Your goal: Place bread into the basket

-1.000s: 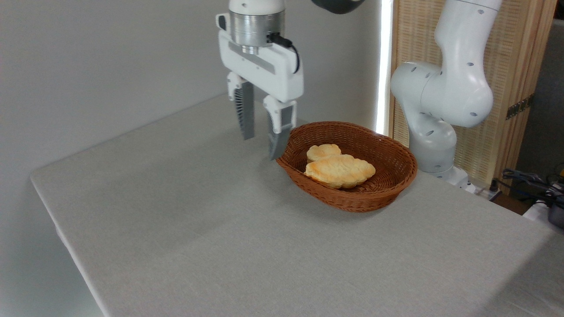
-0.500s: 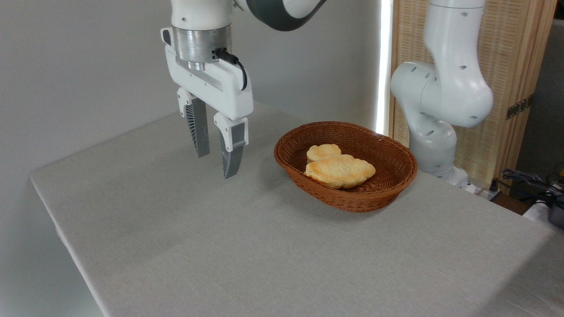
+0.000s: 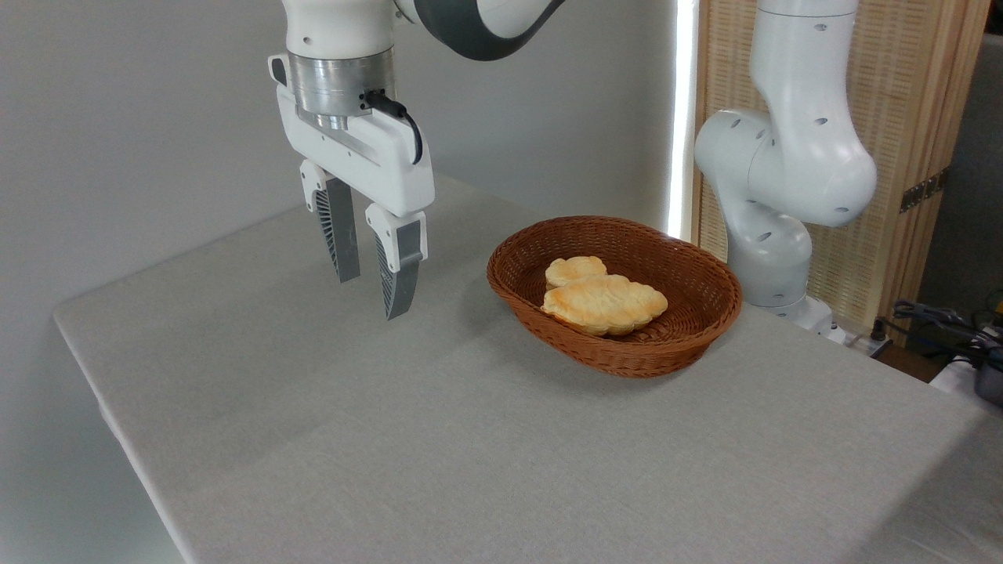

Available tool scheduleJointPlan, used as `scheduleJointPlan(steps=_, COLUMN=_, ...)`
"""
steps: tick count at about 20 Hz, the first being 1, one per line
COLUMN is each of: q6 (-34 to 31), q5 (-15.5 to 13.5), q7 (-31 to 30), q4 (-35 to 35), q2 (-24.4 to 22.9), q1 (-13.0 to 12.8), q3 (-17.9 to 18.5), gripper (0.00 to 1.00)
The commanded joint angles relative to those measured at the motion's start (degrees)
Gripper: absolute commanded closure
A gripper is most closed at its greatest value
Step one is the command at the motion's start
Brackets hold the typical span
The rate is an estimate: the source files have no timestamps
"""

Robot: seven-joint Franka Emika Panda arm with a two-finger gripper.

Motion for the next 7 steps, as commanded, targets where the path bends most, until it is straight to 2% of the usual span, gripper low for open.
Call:
scheduleJointPlan(steps=1, q6=-1.3, q5=3.2, q7=-4.2, q4=1.8, q2=1.2, q1=-0.2, q3=-0.2, gripper=0.0)
scheduleJointPlan(steps=2, q6=-1.3, q5=4.4, q7=-4.7, q4=2.1, q2=1.2, q1=-0.2, q3=-0.3, gripper=0.0)
scheduleJointPlan(steps=7, q6=-1.3, q5=3.6, q7=-4.4, q4=2.3, q2=1.2, q1=-0.1, q3=0.0, gripper=0.0)
